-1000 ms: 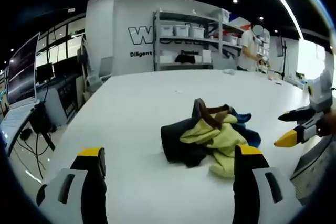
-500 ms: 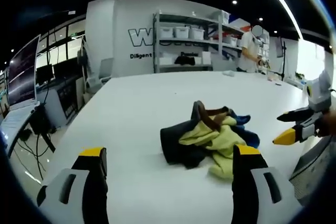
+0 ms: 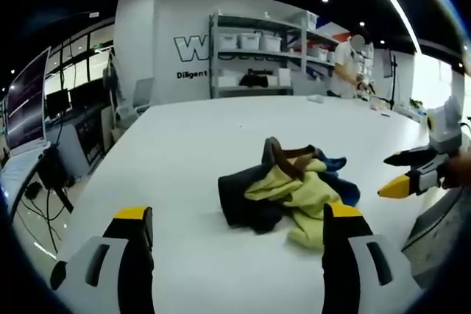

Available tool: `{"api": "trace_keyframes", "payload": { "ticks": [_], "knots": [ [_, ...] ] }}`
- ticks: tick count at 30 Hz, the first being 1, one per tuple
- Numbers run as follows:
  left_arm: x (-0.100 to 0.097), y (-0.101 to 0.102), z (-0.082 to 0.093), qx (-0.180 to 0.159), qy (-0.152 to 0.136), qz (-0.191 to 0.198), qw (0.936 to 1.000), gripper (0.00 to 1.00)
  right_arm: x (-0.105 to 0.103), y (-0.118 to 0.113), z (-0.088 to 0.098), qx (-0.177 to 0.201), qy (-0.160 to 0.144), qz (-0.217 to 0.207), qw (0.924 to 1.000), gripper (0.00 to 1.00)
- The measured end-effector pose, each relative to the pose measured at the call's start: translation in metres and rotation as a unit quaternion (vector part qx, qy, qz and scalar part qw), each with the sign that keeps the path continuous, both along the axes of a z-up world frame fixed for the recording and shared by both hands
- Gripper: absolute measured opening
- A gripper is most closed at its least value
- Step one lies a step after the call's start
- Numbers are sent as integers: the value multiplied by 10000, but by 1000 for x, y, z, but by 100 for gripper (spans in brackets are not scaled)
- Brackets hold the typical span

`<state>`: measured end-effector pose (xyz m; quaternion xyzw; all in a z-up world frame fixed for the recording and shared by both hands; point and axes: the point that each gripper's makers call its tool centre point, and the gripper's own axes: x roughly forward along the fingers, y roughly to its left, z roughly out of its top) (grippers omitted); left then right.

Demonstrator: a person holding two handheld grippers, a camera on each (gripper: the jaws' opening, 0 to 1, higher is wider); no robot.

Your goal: Fold the garment on the visible template until the final outline fits inside the template.

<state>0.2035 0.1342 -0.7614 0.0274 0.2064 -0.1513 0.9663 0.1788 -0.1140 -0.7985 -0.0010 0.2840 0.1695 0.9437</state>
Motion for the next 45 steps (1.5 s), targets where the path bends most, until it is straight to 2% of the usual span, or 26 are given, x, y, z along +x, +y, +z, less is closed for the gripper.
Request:
{"api": "trace_keyframes", "payload": {
  "ticks": [18, 41, 45],
  "knots": [
    [-1, -1, -7, 14, 170, -47, 9998, 91, -3, 4, -4, -43, 116, 108, 9999, 95],
    [-1, 0, -5, 29, 156, -14, 9999, 88, -3, 3, 0, 5, 47, 96, 9999, 93],
    [-1, 1, -2, 222, 51, -53, 9997, 88, -3, 5, 0, 43, 71, 129, 9999, 93]
  ]
}}
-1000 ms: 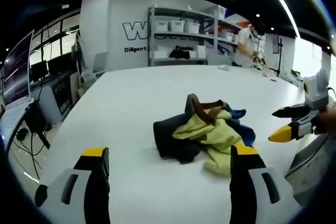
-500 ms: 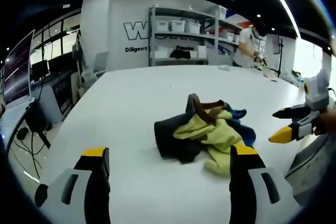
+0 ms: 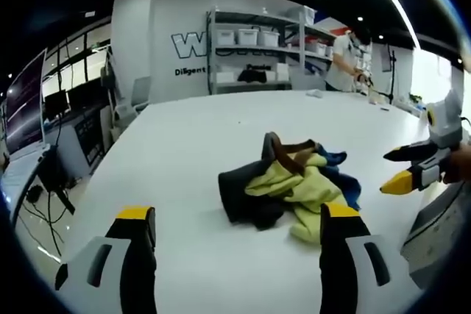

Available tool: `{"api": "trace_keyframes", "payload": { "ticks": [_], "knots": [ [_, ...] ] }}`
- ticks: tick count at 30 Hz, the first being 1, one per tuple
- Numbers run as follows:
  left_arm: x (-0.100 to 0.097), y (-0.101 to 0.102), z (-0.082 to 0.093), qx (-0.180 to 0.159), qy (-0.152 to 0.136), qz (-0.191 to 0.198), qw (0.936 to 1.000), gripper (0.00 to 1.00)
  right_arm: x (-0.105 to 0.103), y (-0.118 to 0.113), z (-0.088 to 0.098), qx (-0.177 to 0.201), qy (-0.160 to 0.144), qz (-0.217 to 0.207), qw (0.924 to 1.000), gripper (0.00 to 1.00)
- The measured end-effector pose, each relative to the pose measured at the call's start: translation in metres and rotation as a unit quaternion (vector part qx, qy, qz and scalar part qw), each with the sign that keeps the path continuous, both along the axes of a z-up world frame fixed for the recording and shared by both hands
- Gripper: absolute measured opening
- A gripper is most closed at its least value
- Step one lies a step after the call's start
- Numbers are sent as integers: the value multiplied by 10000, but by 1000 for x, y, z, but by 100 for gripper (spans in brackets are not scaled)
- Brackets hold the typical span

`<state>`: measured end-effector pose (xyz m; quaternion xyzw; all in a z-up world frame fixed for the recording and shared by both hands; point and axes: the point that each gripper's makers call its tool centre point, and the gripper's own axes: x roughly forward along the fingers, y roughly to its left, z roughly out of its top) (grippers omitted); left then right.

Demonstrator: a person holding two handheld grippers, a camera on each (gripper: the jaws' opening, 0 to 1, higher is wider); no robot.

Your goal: Fold the garment on the visible template until the final outline fits inside the template.

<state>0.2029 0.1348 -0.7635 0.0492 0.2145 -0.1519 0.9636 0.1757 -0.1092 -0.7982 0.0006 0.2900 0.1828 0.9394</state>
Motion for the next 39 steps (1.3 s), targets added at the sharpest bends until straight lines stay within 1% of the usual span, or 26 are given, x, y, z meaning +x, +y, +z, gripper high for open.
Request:
{"api": "trace_keyframes", "payload": {
  "ticks": [3, 7, 9, 10, 12, 15, 17, 21, 25, 26, 27, 30, 31, 32, 35, 37, 39],
  "knots": [
    [1, 1, 0, 75, -16, -24, 10000, 87, 1, 2, 3, 59, -7, 29, 10000, 92],
    [2, 0, -1, -18, 58, -62, 10000, 86, 10, 6, 12, 67, -96, 96, 9999, 92],
    [3, 0, -1, -62, 84, -82, 9999, 86, 12, 7, 13, 49, -105, 111, 9999, 91],
    [6, -3, 0, -85, 82, -172, 9998, 86, 18, 10, 16, -8, -134, 214, 9997, 91],
    [10, -3, -1, -16, 117, -208, 9997, 85, 21, 13, 16, -22, -116, 278, 9995, 89],
    [19, -1, 6, 64, -12, -157, 9999, 85, 28, 15, 19, -94, -167, 354, 9992, 86],
    [24, -1, 7, 82, -15, -185, 9998, 84, 32, 16, 20, -126, -162, 391, 9990, 86],
    [34, -2, 6, 152, 85, -265, 9995, 81, 42, 18, 20, -151, -163, 433, 9988, 85],
    [45, -1, 5, 195, 112, -277, 9994, 82, 52, 18, 15, -169, -105, 457, 9988, 84],
    [49, 1, 4, 176, 147, -219, 9995, 81, 55, 19, 13, -181, -75, 472, 9987, 84],
    [51, 2, 1, 135, 244, -197, 9994, 81, 57, 19, 12, -195, -65, 482, 9986, 83],
    [55, 3, -5, 103, 375, -189, 9991, 78, 63, 20, 8, -221, -37, 499, 9985, 80],
    [57, 3, -11, 100, 500, -171, 9986, 77, 66, 20, 6, -247, -3, 512, 9984, 79],
    [58, 3, -12, 98, 513, -174, 9985, 76, 67, 21, 5, -255, 3, 517, 9983, 78],
    [64, 3, -20, 61, 585, -119, 9982, 73, 75, 22, 5, -308, -124, 532, 9980, 69],
    [65, 1, -25, -29, 723, -113, 9973, 72, 79, 21, 3, -370, -137, 531, 9978, 64],
    [66, -1, -31, -111, 842, -133, 9963, 68, 83, 20, 1, -404, -159, 544, 9976, 58]
  ]
}}
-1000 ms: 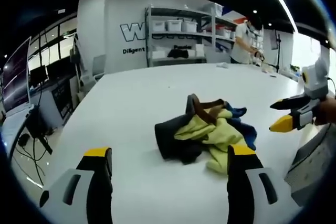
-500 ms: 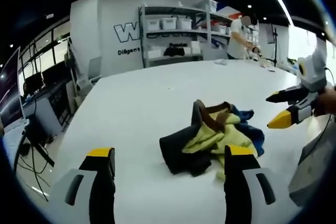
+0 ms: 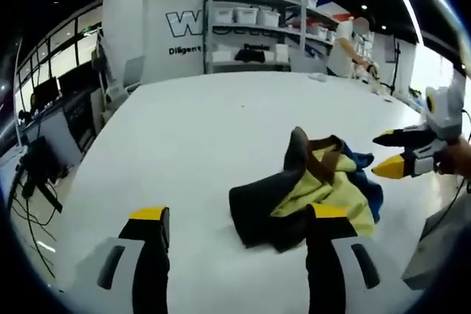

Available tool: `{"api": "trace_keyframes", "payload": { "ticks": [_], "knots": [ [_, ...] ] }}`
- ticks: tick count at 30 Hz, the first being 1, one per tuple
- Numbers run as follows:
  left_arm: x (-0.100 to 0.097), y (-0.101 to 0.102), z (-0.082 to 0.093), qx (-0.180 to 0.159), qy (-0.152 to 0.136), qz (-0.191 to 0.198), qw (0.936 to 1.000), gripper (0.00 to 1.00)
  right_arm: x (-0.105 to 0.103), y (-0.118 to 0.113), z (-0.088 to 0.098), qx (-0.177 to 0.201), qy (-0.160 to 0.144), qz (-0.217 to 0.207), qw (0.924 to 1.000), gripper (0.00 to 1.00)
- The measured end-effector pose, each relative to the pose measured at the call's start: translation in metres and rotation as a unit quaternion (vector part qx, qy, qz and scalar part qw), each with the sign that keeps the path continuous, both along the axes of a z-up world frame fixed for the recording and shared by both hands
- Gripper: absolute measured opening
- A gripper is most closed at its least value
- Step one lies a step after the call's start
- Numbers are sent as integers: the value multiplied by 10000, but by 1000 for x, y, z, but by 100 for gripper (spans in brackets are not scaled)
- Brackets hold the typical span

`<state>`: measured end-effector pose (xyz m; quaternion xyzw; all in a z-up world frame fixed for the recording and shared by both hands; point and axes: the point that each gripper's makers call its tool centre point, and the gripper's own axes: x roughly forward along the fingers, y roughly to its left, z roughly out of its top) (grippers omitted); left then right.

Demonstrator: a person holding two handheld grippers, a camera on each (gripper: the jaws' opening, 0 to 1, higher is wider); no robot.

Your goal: Fold the garment on the visible template until the final outline fits inside the template.

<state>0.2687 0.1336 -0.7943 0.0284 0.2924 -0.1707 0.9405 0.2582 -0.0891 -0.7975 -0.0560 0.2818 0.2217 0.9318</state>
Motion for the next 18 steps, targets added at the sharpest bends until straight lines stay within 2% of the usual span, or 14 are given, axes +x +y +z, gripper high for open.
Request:
{"api": "trace_keyframes", "payload": {
  "ticks": [4, 7, 10, 12, 14, 16, 18],
  "knots": [
    [2, -5, -7, -89, 108, -18, 9999, 58, 4, -2, -4, -31, -35, -47, 10000, 51],
    [0, -6, -12, -95, 131, 17, 9999, 46, 4, -5, -9, -101, -37, -43, 9999, 41],
    [0, -10, -19, -133, 132, -39, 9998, 45, 3, -7, -15, -114, -34, -32, 9999, 35],
    [0, -11, -22, -131, 159, -57, 9998, 41, 3, -7, -16, -183, -75, 15, 9998, 25],
    [0, -13, -23, -194, 160, -132, 9996, 31, 3, -9, -19, -331, -135, 53, 9993, 16],
    [2, -17, -18, -432, 47, -164, 9989, 17, 4, -9, -17, -321, -164, 78, 9993, 12],
    [2, -21, -18, -528, 59, -228, 9983, 11, 6, -6, -14, -286, -264, 146, 9991, 9]
  ]
}}
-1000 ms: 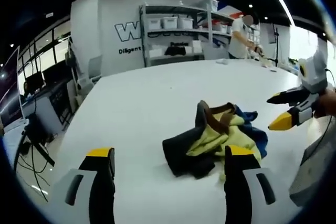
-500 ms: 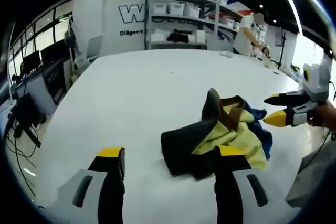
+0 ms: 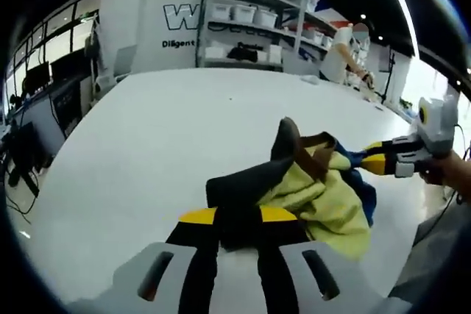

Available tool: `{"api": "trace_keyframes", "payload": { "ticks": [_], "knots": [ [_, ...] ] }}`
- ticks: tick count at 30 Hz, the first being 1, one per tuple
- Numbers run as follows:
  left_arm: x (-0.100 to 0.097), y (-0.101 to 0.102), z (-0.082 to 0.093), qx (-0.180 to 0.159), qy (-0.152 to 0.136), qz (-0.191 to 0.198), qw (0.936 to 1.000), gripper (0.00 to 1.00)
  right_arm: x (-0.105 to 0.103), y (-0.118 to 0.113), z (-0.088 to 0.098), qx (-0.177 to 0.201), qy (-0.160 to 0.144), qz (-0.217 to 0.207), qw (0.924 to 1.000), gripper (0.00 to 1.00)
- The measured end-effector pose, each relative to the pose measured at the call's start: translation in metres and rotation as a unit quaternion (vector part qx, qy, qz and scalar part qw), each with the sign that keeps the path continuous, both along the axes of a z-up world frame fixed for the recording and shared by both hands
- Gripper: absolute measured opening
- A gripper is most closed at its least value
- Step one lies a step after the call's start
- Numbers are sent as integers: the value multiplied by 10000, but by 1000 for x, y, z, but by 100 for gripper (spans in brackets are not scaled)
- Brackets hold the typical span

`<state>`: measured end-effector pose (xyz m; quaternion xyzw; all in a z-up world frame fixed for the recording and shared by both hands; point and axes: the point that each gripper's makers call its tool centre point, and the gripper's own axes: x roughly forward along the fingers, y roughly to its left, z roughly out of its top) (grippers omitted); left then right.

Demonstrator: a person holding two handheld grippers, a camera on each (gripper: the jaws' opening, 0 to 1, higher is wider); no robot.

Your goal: Fold the garment on the visible template until the final outline fits inside the template.

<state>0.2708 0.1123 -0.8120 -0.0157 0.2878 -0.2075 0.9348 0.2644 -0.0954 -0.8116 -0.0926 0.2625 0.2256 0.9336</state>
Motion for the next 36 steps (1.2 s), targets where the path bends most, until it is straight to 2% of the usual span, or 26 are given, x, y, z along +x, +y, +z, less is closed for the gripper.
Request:
{"api": "trace_keyframes", "payload": {
  "ticks": [4, 11, 17, 29, 30, 31, 36],
  "knots": [
    [0, -2, -3, 35, 47, -14, 10000, 9, 2, 3, 3, -33, -137, 105, 9998, 0],
    [0, 0, -2, 88, -30, -47, 9999, 1, 2, 5, 4, -55, -184, 189, 9996, 0],
    [0, 5, 1, 142, -107, -5, 9998, 0, 0, 3, 7, -116, -230, 185, 9995, 0],
    [3, 15, 20, 191, -383, 99, 9990, 0, 7, -12, 36, -319, -614, -24, 9976, 0],
    [3, 16, 22, 163, -368, 115, 9991, 0, 8, -14, 40, -335, -636, -42, 9974, 0],
    [2, 14, 24, -30, -265, 199, 9994, 0, 9, -15, 43, -336, -652, -73, 9973, 0],
    [10, 19, 46, -37, -474, 172, 9987, 0, 21, -22, 57, -462, -680, -129, 9965, 0]
  ]
}}
